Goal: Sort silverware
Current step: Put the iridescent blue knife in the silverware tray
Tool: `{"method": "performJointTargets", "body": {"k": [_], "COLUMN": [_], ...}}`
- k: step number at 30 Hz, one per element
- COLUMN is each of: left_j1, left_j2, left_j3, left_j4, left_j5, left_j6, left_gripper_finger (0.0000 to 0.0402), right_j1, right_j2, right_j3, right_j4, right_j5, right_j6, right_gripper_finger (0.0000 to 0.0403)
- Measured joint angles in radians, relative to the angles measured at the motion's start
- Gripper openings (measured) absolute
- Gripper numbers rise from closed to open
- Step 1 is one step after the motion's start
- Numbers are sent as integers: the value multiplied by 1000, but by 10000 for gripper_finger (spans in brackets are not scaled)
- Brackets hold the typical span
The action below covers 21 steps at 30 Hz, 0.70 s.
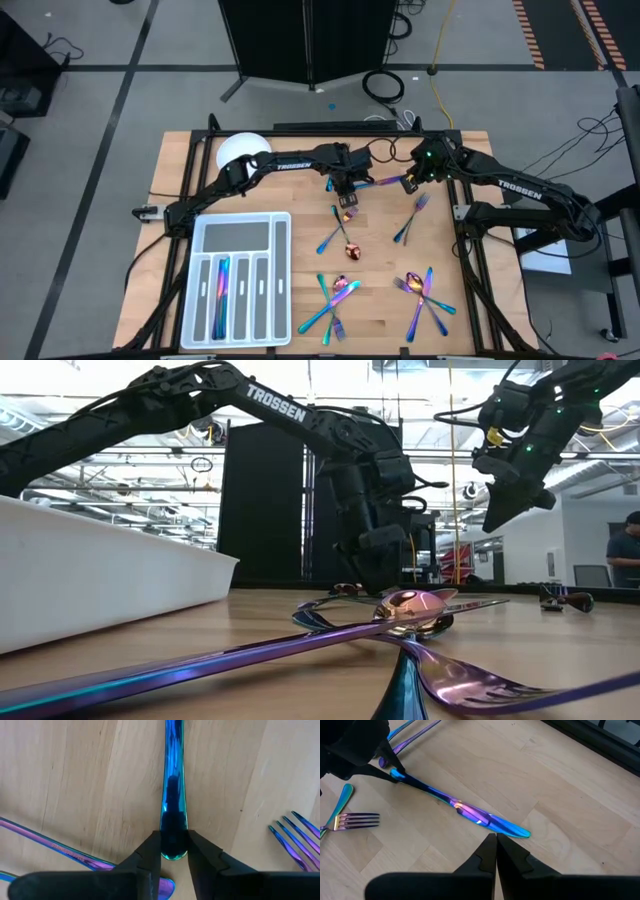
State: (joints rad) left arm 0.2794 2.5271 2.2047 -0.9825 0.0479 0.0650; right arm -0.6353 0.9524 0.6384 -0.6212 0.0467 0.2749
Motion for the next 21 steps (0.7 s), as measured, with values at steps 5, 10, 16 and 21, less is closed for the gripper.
{"method": "performJointTargets", "body": {"k": [5,10,16,21], "left_j1": [0,0,0,0], "left_j2": [2,6,6,6], "left_j3": [12,38,40,41], "left_j4": [-5,-8,-12,-14], "left_j5": [0,4,4,4], "left_j6": [0,-3,0,0], "left_gripper_finger": [76,72,46,15], "right_j1": [0,0,0,0], "right_j2": [0,0,0,0], "right_j3": [0,0,0,0], "right_j4": [0,-1,-3,-3], "right_j5": [0,0,0,0], "right_j6": [-1,-3,-6,-7], "right_gripper_finger": [0,0,0,0]}}
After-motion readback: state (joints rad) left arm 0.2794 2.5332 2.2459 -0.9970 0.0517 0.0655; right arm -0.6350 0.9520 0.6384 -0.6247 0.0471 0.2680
